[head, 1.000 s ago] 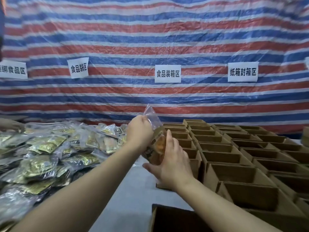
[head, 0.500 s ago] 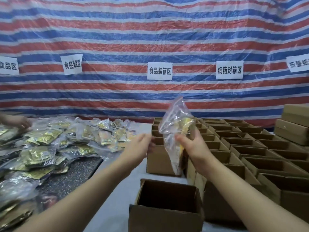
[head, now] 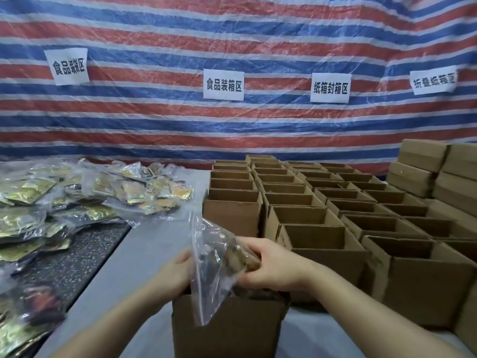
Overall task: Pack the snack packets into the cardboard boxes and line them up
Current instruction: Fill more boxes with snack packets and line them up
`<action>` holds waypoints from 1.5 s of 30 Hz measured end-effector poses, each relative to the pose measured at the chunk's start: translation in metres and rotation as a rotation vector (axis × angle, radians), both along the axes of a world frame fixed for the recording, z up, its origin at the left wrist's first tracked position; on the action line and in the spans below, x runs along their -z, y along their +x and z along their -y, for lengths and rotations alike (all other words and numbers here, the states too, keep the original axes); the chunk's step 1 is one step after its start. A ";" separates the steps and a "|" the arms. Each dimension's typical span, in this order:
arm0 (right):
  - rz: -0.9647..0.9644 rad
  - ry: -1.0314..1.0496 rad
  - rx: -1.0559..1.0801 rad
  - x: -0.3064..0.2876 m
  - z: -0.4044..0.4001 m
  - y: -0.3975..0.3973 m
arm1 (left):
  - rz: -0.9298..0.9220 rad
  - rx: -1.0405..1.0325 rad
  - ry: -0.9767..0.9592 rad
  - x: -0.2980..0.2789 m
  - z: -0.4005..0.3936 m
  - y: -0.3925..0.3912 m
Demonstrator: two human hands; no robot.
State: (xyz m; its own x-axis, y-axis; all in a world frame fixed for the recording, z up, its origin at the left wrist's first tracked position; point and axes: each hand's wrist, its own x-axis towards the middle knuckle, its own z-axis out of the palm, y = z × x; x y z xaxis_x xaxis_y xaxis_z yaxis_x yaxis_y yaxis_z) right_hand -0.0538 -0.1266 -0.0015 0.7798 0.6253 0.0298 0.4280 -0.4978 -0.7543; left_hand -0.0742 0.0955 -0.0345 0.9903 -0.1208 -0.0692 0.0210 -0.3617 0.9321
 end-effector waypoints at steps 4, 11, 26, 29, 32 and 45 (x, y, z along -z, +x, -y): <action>0.010 -0.309 -0.077 -0.005 -0.009 0.007 | -0.001 -0.044 -0.005 0.009 -0.004 0.004; -0.129 -0.699 -0.205 0.010 -0.037 0.023 | -0.041 -0.119 0.096 0.015 0.002 0.014; -0.052 -0.731 -0.116 -0.014 -0.027 0.020 | 0.020 -0.092 0.143 0.009 0.016 0.014; -0.169 -0.846 -0.167 0.015 -0.038 0.018 | 0.033 -0.101 0.129 0.011 0.015 0.019; -0.150 -0.815 -0.155 0.019 -0.038 0.017 | 0.024 -0.097 0.094 0.014 0.013 0.019; 0.213 -0.614 0.142 0.003 0.009 -0.004 | -0.015 -0.102 -0.005 0.000 0.007 0.037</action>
State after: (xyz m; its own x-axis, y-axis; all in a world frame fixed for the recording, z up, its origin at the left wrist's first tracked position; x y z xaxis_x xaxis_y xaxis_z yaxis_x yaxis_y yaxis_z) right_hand -0.0576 -0.1358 -0.0042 0.8725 0.4692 -0.1363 0.4347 -0.8728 -0.2219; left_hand -0.0373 0.0883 -0.0340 0.9963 -0.0196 -0.0841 0.0718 -0.3526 0.9330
